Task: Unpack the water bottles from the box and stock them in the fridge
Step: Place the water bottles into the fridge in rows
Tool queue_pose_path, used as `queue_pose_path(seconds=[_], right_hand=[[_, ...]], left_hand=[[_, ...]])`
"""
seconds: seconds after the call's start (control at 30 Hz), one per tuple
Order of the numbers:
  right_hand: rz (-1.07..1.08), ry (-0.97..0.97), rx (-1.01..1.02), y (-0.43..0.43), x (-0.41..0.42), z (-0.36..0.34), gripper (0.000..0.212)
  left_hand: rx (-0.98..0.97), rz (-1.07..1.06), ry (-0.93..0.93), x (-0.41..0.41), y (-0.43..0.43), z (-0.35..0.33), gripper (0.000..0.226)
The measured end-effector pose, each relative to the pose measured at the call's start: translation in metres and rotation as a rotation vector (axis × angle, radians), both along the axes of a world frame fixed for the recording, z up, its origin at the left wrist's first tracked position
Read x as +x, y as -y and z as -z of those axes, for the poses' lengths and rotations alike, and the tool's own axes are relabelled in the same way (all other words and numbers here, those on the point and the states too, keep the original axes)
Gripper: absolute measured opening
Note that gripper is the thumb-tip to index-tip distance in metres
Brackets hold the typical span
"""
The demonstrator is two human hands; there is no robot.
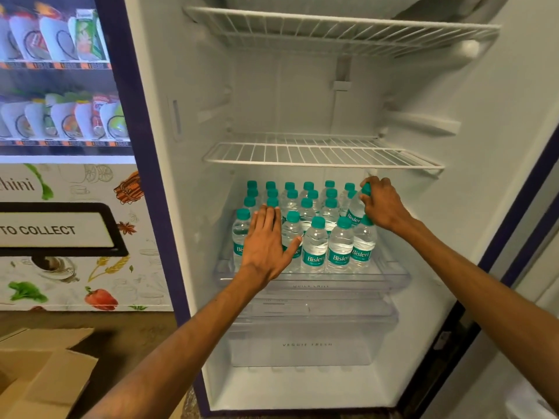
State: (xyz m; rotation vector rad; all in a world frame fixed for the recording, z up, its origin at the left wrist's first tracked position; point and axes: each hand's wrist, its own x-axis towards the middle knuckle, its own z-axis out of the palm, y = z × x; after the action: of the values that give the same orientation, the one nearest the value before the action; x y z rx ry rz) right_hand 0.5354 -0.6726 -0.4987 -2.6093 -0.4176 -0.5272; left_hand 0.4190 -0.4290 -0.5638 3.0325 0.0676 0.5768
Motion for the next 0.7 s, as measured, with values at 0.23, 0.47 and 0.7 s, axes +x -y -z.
queue_pose_path(seconds=[0.23, 0.47, 0.7], right_hand=[[0.055, -0.279, -0.181, -0.013, 0.035, 0.007, 0.045], [0.059, -0.375, -0.258, -0.016, 0.048, 0.006, 0.044], [0.076, -0.392, -0.257, -0.02, 0.049, 0.008, 0.046]], left_hand=[[-0.003, 0.032, 0.03, 0.002, -0.005, 0.003, 0.084], [-0.043, 0.044, 0.041, 0.004, -0.004, -0.003, 0.091], [-0.03, 0.034, 0.033, 0.002, -0.003, -0.004, 0.093]])
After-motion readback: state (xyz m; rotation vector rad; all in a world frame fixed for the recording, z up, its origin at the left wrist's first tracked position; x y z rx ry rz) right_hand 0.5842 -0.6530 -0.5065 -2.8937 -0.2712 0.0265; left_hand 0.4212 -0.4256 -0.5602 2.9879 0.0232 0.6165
